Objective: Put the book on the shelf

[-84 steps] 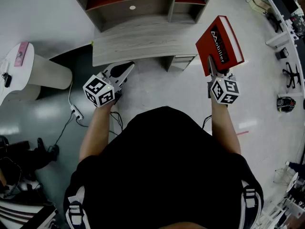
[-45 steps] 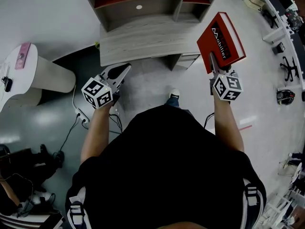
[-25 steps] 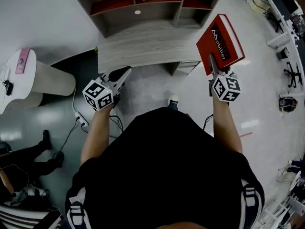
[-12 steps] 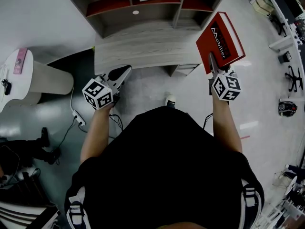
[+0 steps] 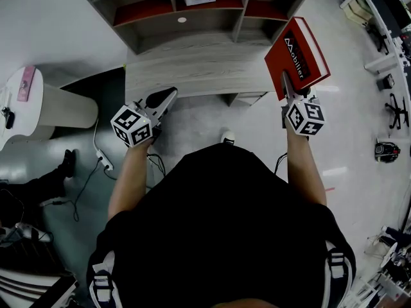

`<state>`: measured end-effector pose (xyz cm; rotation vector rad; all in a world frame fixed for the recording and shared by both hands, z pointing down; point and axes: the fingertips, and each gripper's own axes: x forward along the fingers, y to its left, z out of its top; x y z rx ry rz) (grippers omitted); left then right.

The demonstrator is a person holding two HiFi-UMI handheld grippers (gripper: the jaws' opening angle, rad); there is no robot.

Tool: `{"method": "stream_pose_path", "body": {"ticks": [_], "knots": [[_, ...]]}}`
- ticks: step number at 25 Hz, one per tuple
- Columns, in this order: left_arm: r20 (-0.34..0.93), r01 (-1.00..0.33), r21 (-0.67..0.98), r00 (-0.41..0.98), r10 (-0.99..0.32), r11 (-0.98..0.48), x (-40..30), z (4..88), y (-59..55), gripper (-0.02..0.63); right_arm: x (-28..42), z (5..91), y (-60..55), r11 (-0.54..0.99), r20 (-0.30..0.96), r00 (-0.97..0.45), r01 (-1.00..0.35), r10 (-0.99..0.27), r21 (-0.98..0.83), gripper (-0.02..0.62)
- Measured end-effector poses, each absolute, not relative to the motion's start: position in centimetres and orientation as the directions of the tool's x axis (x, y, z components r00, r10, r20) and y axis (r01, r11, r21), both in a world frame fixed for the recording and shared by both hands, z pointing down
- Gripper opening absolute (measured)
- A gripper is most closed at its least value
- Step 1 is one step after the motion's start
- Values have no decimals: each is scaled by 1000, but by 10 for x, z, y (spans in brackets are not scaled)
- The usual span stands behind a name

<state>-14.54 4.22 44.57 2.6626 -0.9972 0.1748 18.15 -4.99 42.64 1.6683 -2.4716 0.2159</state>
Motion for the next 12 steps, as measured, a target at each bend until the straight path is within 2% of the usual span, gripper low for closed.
{"method": "stream_pose_path", "body": {"ticks": [12], "knots": [[230,-662,237,749,-621,-711,-131,456,6,20,190,438,-90,382,220,-382,-923,-897,-44,170]]}}
